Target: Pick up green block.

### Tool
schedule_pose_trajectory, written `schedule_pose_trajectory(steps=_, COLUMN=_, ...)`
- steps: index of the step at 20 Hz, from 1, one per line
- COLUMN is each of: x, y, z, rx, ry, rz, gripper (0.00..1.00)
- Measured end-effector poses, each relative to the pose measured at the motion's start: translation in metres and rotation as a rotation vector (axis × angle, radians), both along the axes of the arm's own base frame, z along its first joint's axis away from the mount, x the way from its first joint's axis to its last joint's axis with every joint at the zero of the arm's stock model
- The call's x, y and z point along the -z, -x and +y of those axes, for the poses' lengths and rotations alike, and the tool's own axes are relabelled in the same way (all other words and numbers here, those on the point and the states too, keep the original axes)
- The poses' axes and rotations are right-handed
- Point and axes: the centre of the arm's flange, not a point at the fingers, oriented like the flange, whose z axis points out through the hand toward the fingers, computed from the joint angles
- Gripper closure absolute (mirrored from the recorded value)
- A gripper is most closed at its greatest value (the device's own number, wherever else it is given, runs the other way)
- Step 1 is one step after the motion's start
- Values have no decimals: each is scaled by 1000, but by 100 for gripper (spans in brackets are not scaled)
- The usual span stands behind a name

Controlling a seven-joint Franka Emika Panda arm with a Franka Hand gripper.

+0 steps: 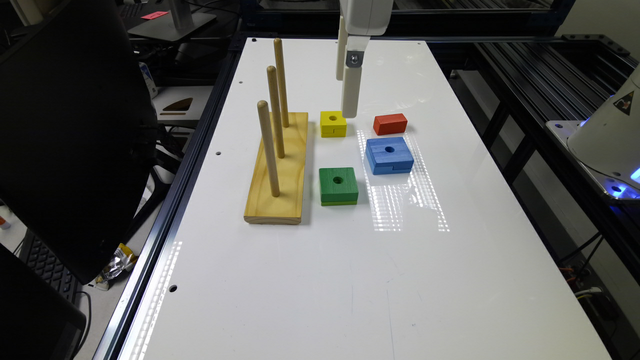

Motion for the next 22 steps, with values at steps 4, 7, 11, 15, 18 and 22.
schedule_pose_trajectory(steps=4, x=3, y=0, z=0, rx=0, ry=0, rz=4, gripper=0)
schedule_pose_trajectory(steps=7, x=19, y=-4, z=0, rx=1, ry=-5, rz=8, gripper=0)
schedule_pose_trajectory(steps=11, x=41, y=-8, z=1, rx=2, ry=-12, rz=10, gripper=0)
schedule_pose_trajectory(steps=15, x=44, y=-9, z=1, rx=2, ry=-13, rz=9, gripper=0)
schedule_pose_trajectory(steps=18, x=44, y=-10, z=1, rx=2, ry=-13, rz=8, gripper=0)
schedule_pose_trajectory(steps=22, x=43, y=-10, z=1, rx=3, ry=-13, rz=6, gripper=0)
